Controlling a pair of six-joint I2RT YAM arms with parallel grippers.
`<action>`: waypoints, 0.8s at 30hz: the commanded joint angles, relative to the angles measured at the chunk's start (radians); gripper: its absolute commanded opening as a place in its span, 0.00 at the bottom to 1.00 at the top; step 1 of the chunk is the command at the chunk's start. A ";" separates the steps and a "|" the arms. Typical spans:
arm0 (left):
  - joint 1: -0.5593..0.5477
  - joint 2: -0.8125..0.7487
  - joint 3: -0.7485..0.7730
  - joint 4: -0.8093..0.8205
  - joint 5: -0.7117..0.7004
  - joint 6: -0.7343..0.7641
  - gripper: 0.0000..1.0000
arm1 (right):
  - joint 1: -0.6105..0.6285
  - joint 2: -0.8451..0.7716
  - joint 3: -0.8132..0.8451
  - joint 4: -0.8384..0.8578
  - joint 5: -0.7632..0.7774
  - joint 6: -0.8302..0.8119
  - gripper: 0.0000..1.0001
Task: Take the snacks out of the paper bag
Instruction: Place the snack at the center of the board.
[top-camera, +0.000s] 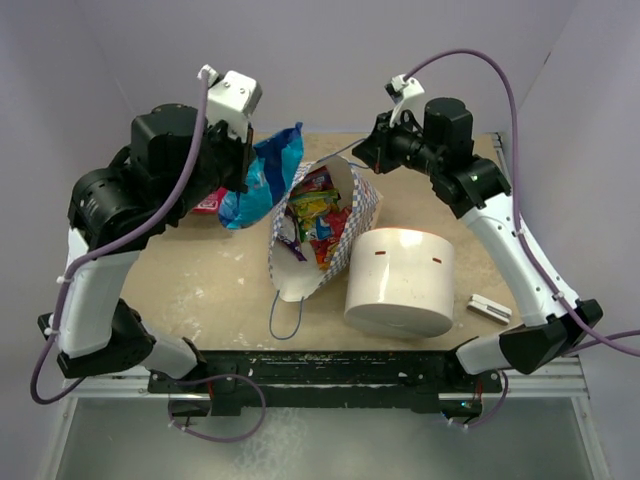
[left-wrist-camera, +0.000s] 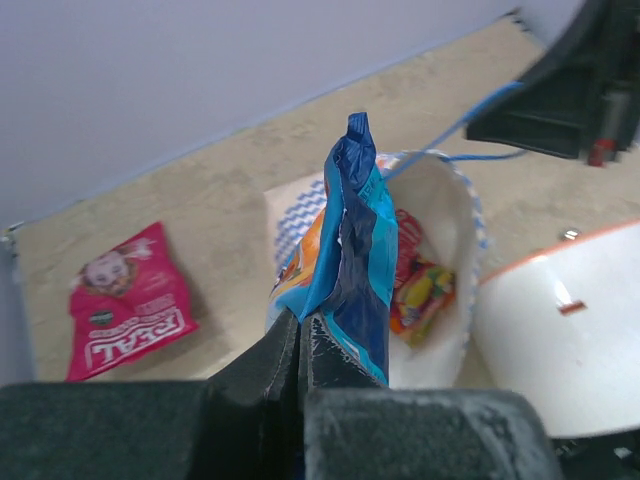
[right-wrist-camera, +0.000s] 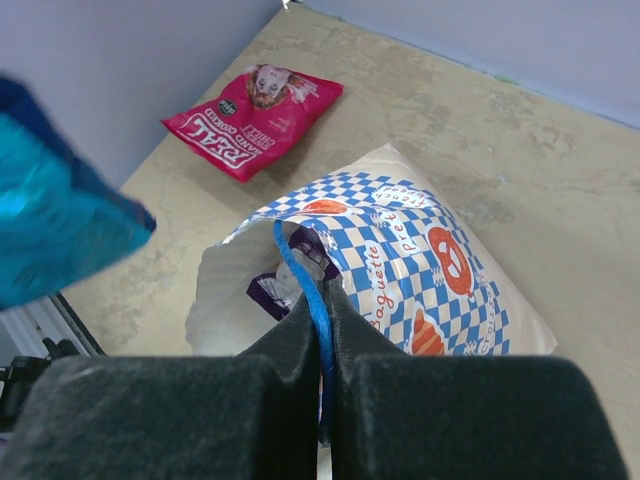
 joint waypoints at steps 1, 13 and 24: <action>0.057 0.083 0.073 0.148 -0.209 0.105 0.00 | -0.005 -0.049 -0.008 0.047 0.040 0.000 0.00; 0.389 0.246 -0.110 0.353 -0.240 0.073 0.00 | -0.005 -0.063 -0.036 0.074 0.109 -0.060 0.00; 0.655 0.230 -0.499 0.894 -0.270 0.275 0.00 | -0.005 -0.069 -0.030 -0.012 0.080 -0.220 0.00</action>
